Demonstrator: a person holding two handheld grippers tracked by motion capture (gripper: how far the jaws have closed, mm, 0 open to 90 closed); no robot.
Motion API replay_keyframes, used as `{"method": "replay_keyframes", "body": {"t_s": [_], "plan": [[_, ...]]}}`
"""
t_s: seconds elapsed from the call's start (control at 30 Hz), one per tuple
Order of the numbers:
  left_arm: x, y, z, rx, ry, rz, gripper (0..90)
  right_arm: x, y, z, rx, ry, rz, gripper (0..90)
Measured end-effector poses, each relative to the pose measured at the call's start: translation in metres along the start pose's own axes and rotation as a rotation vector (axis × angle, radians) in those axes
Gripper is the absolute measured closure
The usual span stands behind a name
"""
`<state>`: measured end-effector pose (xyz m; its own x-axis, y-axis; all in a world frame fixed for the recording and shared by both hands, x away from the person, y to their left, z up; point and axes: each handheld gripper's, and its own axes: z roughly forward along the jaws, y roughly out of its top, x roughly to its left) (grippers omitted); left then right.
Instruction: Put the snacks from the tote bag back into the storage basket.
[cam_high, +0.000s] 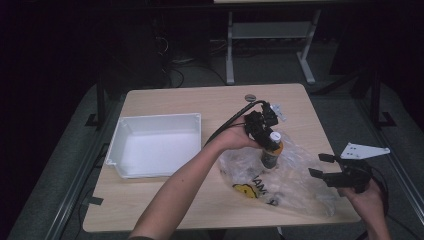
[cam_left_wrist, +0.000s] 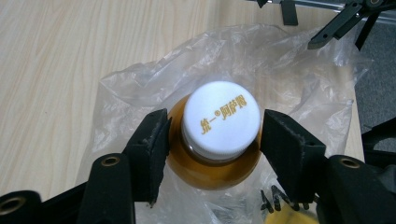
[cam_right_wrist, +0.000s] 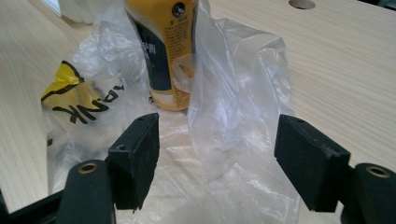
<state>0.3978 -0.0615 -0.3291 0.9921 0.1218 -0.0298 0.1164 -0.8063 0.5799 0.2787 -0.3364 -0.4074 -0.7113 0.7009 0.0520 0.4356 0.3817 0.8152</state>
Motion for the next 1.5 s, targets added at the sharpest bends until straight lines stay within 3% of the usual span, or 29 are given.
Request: {"method": "replay_keyframes", "body": {"t_s": [0.37,1.13,1.5], "plan": [[-0.001,0.008,-0.008,0.025,0.003,0.028,56.9,0.003,0.003,0.0,-0.006,0.001,-0.014,30.4],[0.0,0.013,-0.007,0.032,-0.006,0.033,58.4,0.007,0.005,0.004,-0.007,0.004,-0.033,30.8],[0.001,0.012,-0.007,0.03,-0.01,0.036,58.8,0.006,0.003,0.005,-0.017,-0.004,-0.018,27.1]]}}
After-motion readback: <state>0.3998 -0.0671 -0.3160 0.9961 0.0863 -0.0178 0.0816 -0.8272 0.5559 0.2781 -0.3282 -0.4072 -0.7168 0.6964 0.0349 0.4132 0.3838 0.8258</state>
